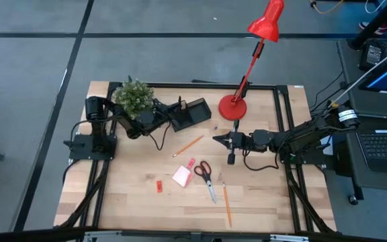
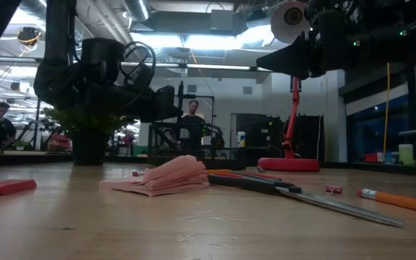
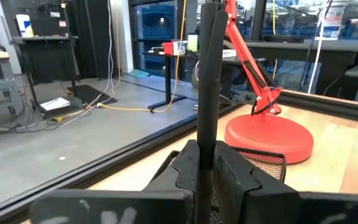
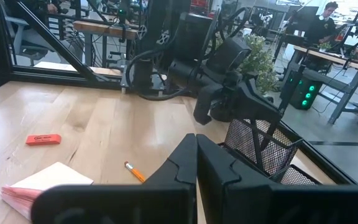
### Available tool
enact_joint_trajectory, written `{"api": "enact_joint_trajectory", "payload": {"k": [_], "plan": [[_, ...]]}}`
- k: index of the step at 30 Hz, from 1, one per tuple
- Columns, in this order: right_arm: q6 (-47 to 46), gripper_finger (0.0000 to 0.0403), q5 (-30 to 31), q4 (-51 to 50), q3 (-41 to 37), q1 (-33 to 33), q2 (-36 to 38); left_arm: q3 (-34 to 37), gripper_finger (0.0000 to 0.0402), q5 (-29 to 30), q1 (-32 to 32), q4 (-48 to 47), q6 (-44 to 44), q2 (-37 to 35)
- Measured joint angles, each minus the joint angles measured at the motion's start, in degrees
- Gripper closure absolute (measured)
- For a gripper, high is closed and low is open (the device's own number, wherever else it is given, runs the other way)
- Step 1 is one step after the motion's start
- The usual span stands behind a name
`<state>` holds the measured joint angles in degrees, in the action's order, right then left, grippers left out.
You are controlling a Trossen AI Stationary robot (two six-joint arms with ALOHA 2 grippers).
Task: Pick and place office supplies into organizer
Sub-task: Put the black pen into the black desk organizer
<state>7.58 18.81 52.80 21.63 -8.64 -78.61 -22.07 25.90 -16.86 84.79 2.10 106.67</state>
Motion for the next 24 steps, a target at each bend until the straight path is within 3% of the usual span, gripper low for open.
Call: {"api": "enact_joint_trajectory", "payload": {"k": [15, 24], "plan": [[-0.01, 0.0395, 0.00, -0.02, 0.00, -0.01, 0.00, 0.05, 0.0377, -0.05, 0.00, 1.99, -1.36, 0.01], [-0.01, 0.0395, 0.00, -0.01, 0.00, 0.01, 0.00, 0.05, 0.0328, 0.30, 0.00, 1.97, -2.69, 0.01]]}}
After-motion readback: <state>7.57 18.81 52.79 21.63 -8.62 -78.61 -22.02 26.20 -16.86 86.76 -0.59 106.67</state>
